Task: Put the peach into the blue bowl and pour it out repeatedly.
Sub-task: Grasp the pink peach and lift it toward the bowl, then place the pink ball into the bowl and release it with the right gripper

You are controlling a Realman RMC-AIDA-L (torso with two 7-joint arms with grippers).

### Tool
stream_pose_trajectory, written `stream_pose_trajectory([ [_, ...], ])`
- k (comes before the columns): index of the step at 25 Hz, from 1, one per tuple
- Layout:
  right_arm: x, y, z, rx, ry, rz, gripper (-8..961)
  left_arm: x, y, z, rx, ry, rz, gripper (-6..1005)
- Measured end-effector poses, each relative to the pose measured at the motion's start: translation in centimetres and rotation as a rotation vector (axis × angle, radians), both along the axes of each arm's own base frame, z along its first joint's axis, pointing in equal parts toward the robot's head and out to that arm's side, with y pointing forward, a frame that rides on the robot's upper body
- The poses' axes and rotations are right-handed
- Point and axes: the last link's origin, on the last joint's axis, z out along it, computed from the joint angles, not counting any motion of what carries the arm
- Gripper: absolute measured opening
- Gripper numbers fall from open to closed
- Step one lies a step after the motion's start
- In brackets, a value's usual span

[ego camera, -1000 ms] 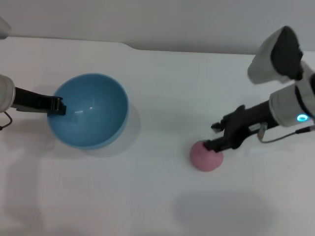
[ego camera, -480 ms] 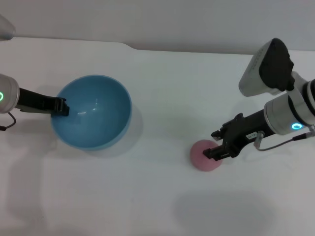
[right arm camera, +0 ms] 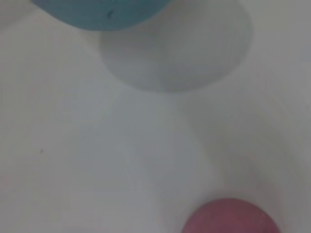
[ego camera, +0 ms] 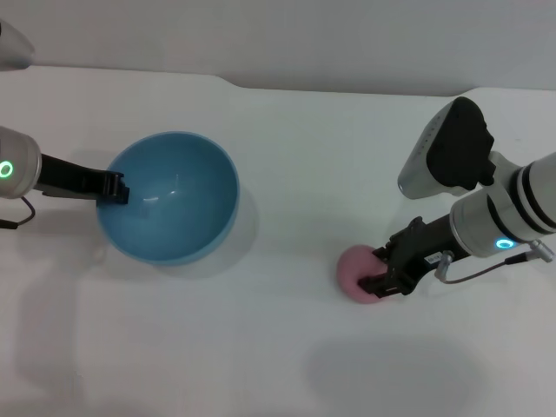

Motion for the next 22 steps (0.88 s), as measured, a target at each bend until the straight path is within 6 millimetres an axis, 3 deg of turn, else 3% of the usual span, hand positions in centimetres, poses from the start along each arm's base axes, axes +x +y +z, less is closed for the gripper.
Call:
stream_pose_trajectory([
  [7, 0.4, 0.2, 0.4, 0.03, 0.022, -0.021, 493, 0.2, 0.0, -0.3, -0.013, 0.002, -0.007, 0],
  [12, 0.1, 0.3, 1.3, 0.052, 0.081, -0.051, 245, 0.4, 0.1, -0.8, -0.032, -0.002, -0.002, -1],
  [13, 0.0, 0.3, 1.7, 0.056, 0.098, -0.065, 231, 0.4, 0.1, -1.0, -0.04, -0.003, 0.002, -1],
  [17, 0.2, 0.8, 4.1, 0.107, 0.191, -0.13, 178, 0.9, 0.1, -2.1, -0.076, -0.005, 0.014, -1],
  [22, -0.5, 1.0, 9.3, 0.191, 0.422, -0.135, 124, 2.6, 0.2, -4.5, -0.147, 0.022, -0.015, -1],
])
